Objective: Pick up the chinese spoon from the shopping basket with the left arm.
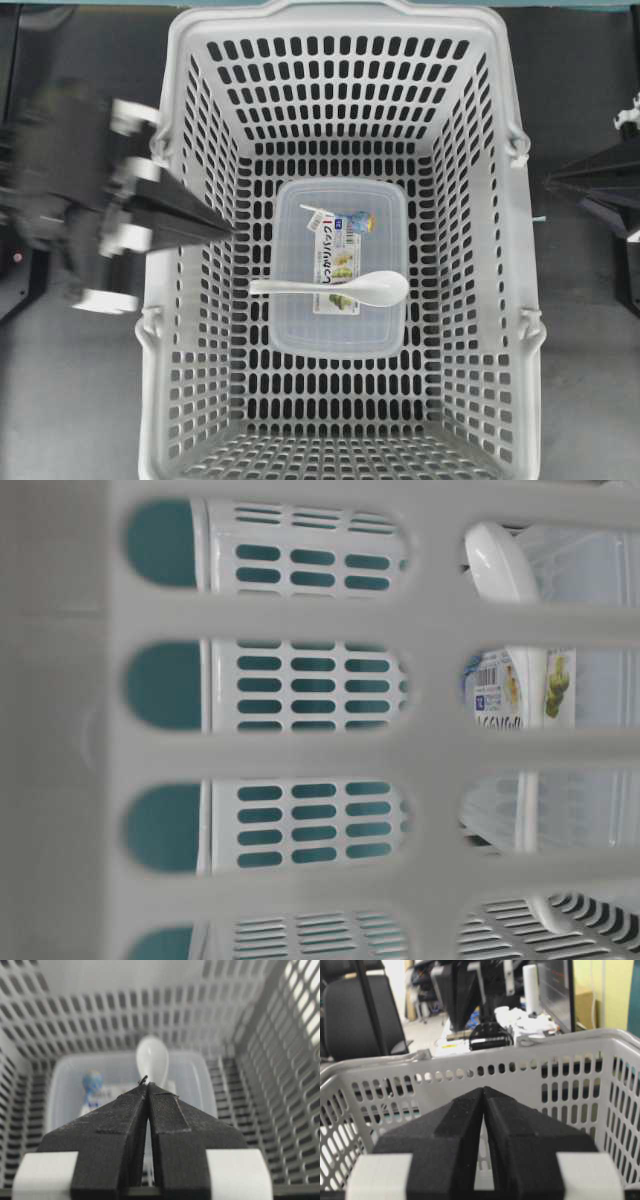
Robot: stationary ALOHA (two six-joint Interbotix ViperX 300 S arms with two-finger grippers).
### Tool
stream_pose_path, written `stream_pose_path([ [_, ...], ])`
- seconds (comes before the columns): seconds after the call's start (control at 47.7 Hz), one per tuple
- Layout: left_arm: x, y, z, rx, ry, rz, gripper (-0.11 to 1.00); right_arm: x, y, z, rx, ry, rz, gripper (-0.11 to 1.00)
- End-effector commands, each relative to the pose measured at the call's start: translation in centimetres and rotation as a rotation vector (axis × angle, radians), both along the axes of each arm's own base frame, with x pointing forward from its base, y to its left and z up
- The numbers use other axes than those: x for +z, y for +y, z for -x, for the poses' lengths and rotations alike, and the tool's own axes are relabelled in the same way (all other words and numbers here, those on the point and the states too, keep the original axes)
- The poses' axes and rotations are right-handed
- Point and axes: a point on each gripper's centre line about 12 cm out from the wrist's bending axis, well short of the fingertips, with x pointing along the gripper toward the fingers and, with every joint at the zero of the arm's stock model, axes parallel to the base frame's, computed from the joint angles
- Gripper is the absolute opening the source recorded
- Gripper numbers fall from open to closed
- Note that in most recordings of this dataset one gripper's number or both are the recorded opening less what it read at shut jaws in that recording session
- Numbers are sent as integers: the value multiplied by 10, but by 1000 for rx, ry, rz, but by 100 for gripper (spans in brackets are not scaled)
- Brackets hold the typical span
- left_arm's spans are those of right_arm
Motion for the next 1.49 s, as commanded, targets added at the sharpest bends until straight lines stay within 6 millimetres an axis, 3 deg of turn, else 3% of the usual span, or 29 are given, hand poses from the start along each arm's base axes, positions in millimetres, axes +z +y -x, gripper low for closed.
stream_pose_path([
  [0.0, 5, -4, -17, -4, 43, -4, 0, 8, -1, -2, -6, -19, -19, 0],
  [0.105, -1, -6, -35, -3, 140, -11, 0, 8, -2, -2, -9, -18, -24, 10],
  [0.315, -17, -11, -64, -9, 294, -36, 0, 11, -4, 0, -17, -28, -24, 61],
  [0.399, -23, -12, -74, -10, 311, -39, 0, 11, -4, 0, -20, -30, -22, 74],
  [0.797, -65, -19, -102, -19, 422, -52, 3, 12, -6, 1, -27, -33, -17, 71],
  [1.07, -107, -21, -117, -9, 525, -53, 80, 11, -6, 1, -27, -30, -17, 71],
  [1.133, -118, -21, -120, -7, 551, -53, 89, 11, -6, 1, -27, -31, -19, 71],
  [1.469, -152, -14, -130, 33, 619, -33, 85, 9, -6, 1, -27, -25, -16, 71],
])
